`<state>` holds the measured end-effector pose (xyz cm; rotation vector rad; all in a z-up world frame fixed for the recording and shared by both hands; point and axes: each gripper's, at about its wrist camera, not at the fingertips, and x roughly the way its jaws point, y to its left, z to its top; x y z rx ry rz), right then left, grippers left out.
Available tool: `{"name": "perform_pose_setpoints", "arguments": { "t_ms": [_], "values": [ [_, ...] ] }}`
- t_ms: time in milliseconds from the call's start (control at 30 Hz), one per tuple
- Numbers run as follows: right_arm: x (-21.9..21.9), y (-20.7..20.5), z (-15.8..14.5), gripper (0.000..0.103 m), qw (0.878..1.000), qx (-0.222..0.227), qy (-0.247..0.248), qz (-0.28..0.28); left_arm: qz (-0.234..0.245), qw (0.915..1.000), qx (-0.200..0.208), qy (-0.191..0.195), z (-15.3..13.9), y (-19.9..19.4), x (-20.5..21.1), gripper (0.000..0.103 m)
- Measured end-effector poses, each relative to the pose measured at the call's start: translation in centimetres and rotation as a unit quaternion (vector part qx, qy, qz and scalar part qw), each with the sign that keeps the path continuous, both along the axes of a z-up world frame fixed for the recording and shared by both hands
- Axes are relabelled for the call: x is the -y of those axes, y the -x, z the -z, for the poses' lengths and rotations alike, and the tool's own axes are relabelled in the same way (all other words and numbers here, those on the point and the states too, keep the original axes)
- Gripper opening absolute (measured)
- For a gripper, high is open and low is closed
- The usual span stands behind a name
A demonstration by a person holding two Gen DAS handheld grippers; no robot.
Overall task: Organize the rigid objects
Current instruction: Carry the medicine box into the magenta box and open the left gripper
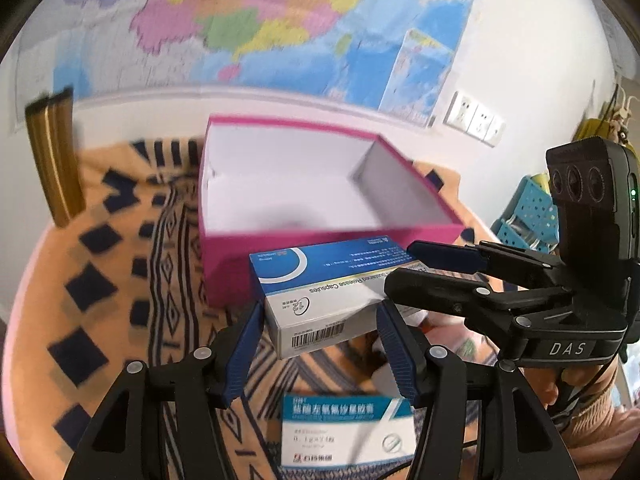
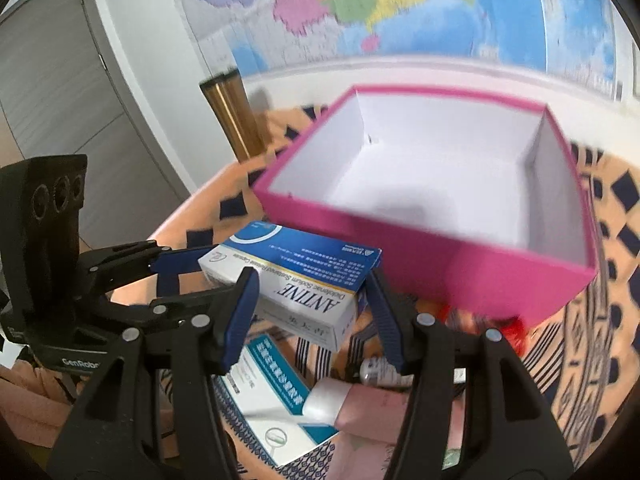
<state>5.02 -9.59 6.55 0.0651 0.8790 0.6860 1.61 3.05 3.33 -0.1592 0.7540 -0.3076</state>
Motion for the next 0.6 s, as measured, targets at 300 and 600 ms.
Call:
{"name": "perform_pose_setpoints", "arguments": {
  "t_ms": [300, 600],
  "values": [
    [0.5, -3.2, -2.9, 0.058, 0.999, 0.043, -0.015, 0.01, -0.004, 0.9991, 0.035, -0.025, -3.3, -3.5, 0.6, 0.059],
    [0.5, -8.6, -0.5, 0.057, 0.999, 0.006, -0.014, 0.029, -0.018, 0.9988, 0.008, -0.044, -1.9, -8.1, 0.7, 0.059]
  ]
}}
